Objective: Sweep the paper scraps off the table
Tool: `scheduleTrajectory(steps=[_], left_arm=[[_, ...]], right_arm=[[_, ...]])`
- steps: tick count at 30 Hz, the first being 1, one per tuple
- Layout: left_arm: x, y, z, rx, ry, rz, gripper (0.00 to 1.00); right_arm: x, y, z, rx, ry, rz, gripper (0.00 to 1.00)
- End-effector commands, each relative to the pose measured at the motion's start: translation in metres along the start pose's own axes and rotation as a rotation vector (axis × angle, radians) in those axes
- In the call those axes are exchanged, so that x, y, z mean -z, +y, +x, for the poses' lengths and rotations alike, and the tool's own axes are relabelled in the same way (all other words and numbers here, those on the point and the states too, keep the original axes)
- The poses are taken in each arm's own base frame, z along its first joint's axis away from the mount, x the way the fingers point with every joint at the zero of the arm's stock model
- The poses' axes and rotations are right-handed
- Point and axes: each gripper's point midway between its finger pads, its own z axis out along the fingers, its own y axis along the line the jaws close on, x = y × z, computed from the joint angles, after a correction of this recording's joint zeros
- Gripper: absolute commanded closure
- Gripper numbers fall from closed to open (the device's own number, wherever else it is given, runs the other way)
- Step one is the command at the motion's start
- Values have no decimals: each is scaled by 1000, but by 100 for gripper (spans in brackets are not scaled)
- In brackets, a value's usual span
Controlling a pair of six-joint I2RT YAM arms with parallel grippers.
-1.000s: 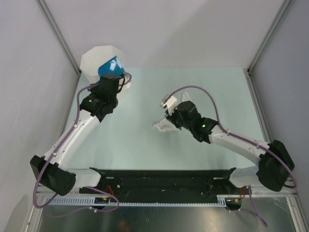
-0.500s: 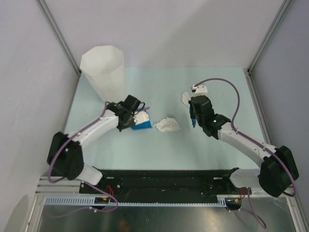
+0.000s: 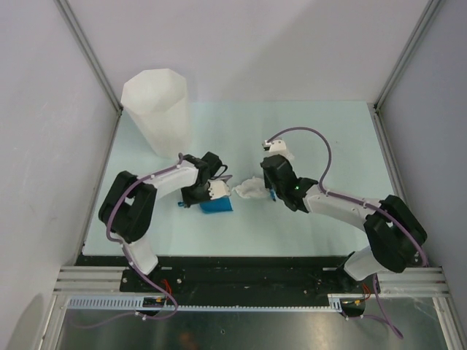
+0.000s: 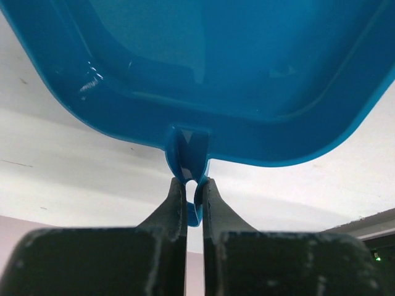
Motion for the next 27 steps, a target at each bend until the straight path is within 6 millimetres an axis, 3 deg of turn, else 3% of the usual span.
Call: scheduleTrajectory(steps=[1, 5, 7, 15, 21, 27], left_arm=[[6, 11, -23, 21, -59, -1, 100], [9, 12, -36, 37, -104, 20, 100], [11, 8, -41, 38, -128, 42, 100], [24, 2, -59, 65, -241, 91, 100], [46, 9, -84, 118, -381, 84, 100], [57, 24, -91, 150, -419, 21, 100]], right_arm=[[-1, 68, -18, -156, -37, -257, 100], [24, 124, -40, -228, -62, -473, 100], [31, 127, -51, -261, -83, -489, 100], [35, 99, -77, -243, -165, -380, 100], [54, 59, -111, -87, -309, -173, 100], [75, 12, -147, -65, -409, 2, 100]])
